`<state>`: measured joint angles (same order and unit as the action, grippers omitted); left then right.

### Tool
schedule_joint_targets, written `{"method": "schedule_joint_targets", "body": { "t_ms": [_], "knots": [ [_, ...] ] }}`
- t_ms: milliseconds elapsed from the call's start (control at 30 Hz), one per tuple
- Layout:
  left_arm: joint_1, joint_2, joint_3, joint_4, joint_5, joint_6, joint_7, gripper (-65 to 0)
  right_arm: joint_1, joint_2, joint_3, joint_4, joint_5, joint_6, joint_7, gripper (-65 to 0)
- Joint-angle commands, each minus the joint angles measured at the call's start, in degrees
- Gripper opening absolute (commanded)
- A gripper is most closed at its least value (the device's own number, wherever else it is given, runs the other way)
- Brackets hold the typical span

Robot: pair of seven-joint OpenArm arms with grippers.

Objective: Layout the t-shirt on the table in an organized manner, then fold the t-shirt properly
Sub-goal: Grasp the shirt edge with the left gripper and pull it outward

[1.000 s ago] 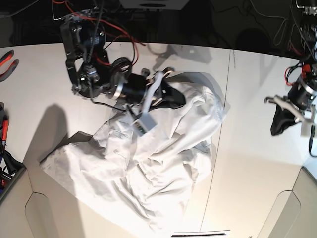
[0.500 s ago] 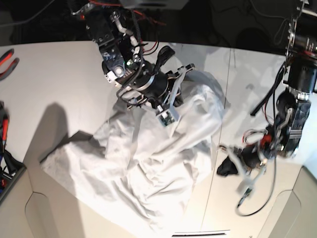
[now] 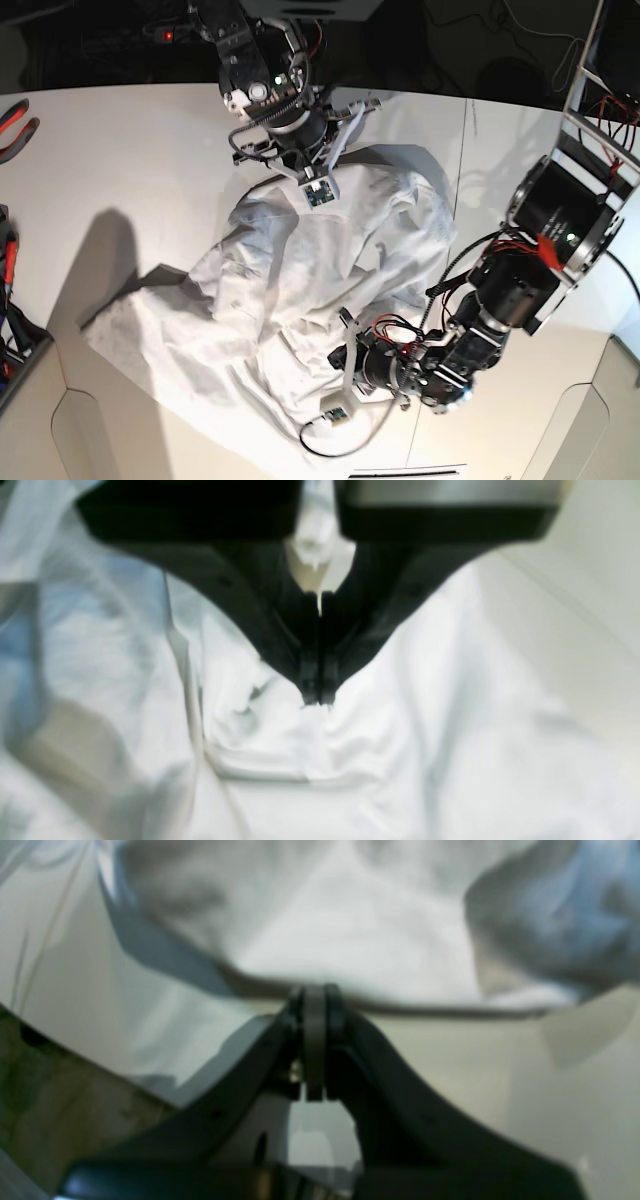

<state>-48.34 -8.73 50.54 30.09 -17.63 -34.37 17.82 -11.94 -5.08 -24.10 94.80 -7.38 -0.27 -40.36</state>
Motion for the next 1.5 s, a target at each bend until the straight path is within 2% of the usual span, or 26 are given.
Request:
{"method": "schedule_joint_targets", "body": {
  "t_ms": [0, 133, 233, 333, 433, 500, 633, 767, 1100, 1267, 1400, 1467],
  "knots": [
    [-2.3, 0.5, 1.4, -1.3, 1.3, 2.3, -2.4, -65.0, 0.0, -0.6, -0.1, 1.0, -0.9, 0.0, 1.4, -65.0],
    [-1.9, 2.2, 7.4, -7.3, 9.8, 10.3, -8.7, -65.0, -0.1, -0.7, -0.1, 1.0, -1.8, 0.0, 4.5, -65.0],
    [-1.5, 1.9, 9.8, -9.5, 11.5, 13.7, -9.7, -65.0, 0.0, -0.7, -0.1, 0.9, -0.4, 0.0, 9.0, -65.0],
    [-1.1, 0.7, 9.9, -11.0, 11.4, 13.9, -8.6, -65.0, 1.7, -0.7, -0.1, -0.7, 1.6, 0.3, 10.0, -65.0],
    [0.0, -1.8, 9.9, -11.1, 11.0, 11.3, -3.0, -65.0, 4.7, -0.7, 0.0, -6.5, 1.7, 0.0, 10.0, -65.0],
    [0.6, -4.3, 9.9, -11.1, 10.8, 10.6, -1.2, -65.0, 7.6, -0.7, 0.6, -12.5, 1.8, 0.0, 10.3, -65.0],
    [1.2, -9.4, 9.9, -11.0, 3.3, 10.8, -0.8, -65.0, 14.7, -0.6, 2.3, -26.0, 1.8, 0.0, 13.2, -65.0],
    [1.2, -13.4, 9.9, -10.6, -1.1, 10.8, 3.1, -65.0, 21.9, -0.6, 4.0, -34.9, 1.8, 0.0, 13.6, -65.0],
    [1.3, -24.6, 9.9, -0.2, -14.3, 10.8, 16.8, -65.0, 33.9, 0.9, 12.3, -37.3, 0.7, 0.0, 11.1, -65.0],
    [2.8, -28.5, 9.9, 5.6, -21.6, 10.1, 25.6, -65.0, 36.5, 4.0, 17.5, -37.3, -0.6, 0.0, 10.8, -65.0],
    [4.8, -29.9, 9.9, 8.8, -28.6, 6.2, 31.7, -65.0, 37.2, 7.7, 21.6, -37.3, -0.5, 0.0, 10.6, -65.0],
    [5.7, -29.8, 9.8, 9.7, -31.5, 4.7, 31.9, -65.0, 37.2, 9.2, 23.3, -37.3, 3.2, 0.7, 10.2, -65.0]
  ]
}}
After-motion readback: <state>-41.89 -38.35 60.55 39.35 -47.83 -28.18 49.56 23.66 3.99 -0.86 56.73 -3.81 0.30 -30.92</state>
